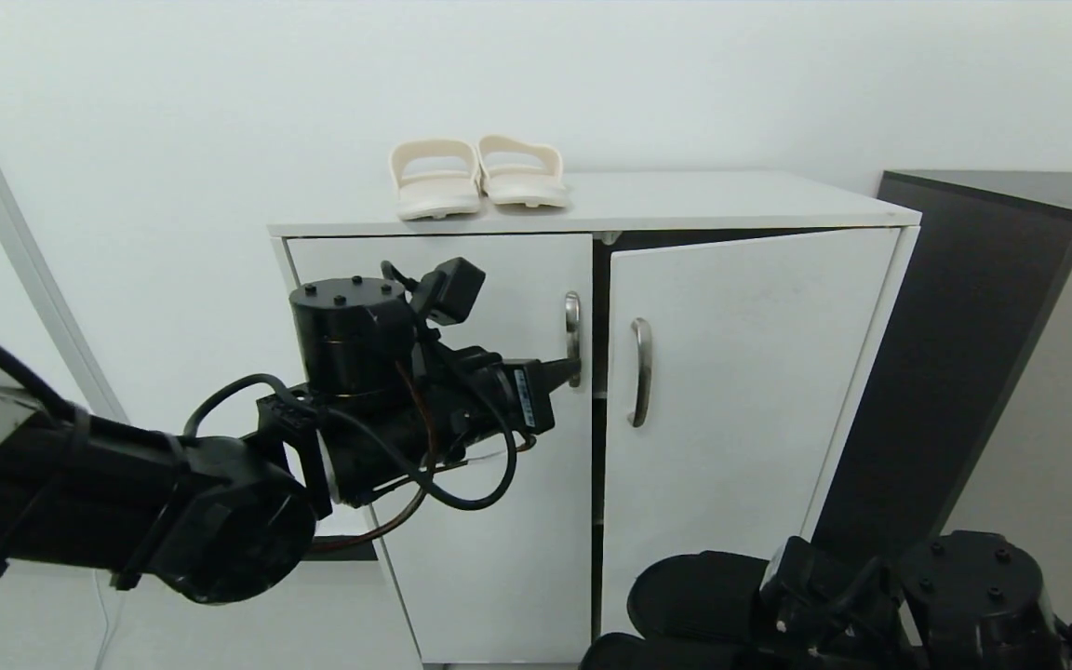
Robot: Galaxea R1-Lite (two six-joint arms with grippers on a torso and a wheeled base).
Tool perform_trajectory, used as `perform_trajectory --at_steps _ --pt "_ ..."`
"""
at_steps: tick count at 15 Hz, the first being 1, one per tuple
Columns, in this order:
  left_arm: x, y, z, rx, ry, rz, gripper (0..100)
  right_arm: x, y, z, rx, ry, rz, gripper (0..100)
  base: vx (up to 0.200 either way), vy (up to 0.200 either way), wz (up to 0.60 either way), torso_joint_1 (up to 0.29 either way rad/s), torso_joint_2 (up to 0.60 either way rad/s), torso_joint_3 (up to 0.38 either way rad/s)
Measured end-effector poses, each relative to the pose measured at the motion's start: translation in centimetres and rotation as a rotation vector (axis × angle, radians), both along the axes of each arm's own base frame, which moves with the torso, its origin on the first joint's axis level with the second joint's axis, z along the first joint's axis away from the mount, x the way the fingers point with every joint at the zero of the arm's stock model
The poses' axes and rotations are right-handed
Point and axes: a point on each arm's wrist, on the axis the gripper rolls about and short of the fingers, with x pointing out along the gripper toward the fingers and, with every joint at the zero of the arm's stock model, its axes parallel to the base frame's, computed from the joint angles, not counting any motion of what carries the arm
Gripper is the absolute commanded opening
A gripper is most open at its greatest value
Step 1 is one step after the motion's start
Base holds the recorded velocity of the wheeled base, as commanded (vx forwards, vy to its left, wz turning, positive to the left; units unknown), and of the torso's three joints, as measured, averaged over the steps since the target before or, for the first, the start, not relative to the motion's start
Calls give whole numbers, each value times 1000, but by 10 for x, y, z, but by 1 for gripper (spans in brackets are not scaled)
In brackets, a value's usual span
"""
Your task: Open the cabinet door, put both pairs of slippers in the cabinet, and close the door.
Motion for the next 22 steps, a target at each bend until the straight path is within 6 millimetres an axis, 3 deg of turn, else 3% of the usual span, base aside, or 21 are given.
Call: perform_trajectory --at_steps 7,13,19,22 --pt "38 -18 -9 -31 -24 13 0 -1 1 0 -8 -10 15 0 0 0 0 0 0 0" --pt "54 -33 -17 -35 -29 -29 0 -2 2 0 -8 -9 19 0 0 0 0 0 0 0" --pt "56 -38 -22 -34 -24 -35 0 -5 5 -5 -19 3 41 0 -200 0 0 5 3 2" --pt "36 -65 -23 -28 -24 -117 0 -11 8 -5 -12 -2 71 0 -200 0 0 4 1 1"
